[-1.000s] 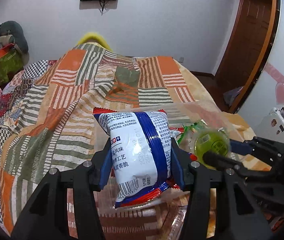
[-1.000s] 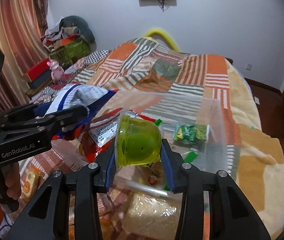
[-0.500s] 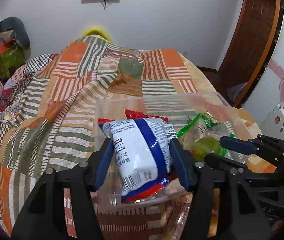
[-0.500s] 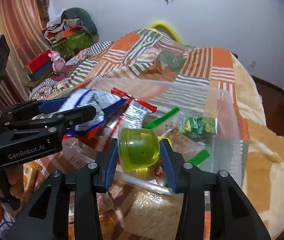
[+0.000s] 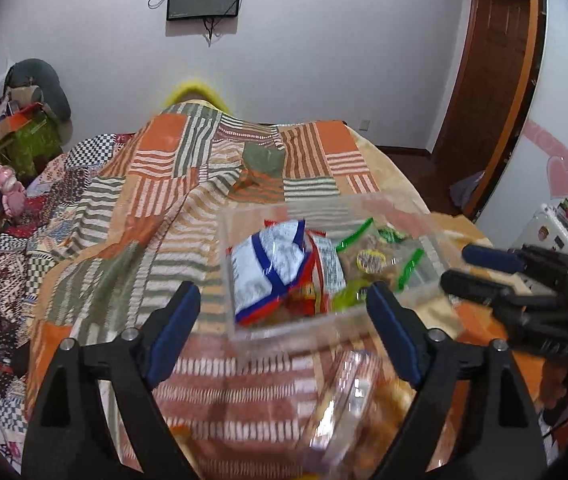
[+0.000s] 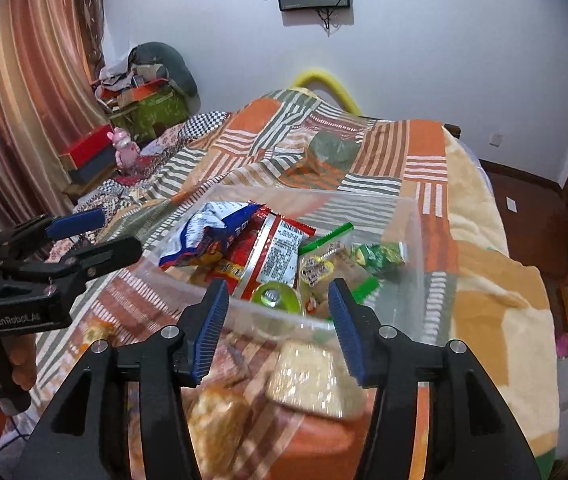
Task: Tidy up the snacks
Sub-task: 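Grasp the grey-white snack bag with left tool while right tool grasps the bread roll bag, then carry both bags over the clear box and release them inside, then grasp the long biscuit pack with left tool while right tool grasps the square cracker block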
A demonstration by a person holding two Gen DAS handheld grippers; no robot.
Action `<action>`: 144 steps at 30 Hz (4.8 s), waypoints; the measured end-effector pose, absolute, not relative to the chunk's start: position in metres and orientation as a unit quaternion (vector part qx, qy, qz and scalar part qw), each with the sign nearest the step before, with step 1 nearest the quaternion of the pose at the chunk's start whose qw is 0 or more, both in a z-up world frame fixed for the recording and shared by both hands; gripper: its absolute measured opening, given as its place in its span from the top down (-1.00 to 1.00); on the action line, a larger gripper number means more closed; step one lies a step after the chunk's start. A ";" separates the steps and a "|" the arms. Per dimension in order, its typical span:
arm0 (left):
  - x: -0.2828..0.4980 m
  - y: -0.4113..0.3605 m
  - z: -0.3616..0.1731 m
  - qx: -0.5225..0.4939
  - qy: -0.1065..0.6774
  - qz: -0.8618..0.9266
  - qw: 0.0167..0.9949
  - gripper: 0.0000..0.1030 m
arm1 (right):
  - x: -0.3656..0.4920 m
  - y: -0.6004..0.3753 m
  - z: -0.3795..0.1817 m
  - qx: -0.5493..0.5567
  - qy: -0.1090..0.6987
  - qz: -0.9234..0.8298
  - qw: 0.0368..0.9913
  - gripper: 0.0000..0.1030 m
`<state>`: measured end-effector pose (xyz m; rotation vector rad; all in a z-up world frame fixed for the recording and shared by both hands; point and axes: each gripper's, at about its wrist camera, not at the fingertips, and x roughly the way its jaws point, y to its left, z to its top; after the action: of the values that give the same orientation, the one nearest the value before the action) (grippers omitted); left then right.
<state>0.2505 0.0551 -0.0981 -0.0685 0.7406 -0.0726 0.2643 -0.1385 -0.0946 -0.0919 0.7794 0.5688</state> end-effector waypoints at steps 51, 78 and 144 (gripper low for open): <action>0.129 0.071 -0.198 -0.063 0.446 -0.025 0.892 0.08 | 0.225 -0.114 -0.179 -0.055 0.473 0.272 0.836 0.38; 0.222 0.028 -0.101 -0.019 0.334 -0.056 0.941 0.08 | 0.256 -0.171 -0.090 -0.010 0.353 0.231 0.907 0.41; 0.243 0.037 -0.194 0.008 0.463 -0.085 0.882 -0.68 | 0.273 -0.156 -0.167 -0.054 0.441 0.210 0.871 -0.69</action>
<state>0.2430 0.0366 -0.1942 0.0167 0.9638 -0.1774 0.2732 -0.1564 -0.1669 -0.1128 0.9225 0.4390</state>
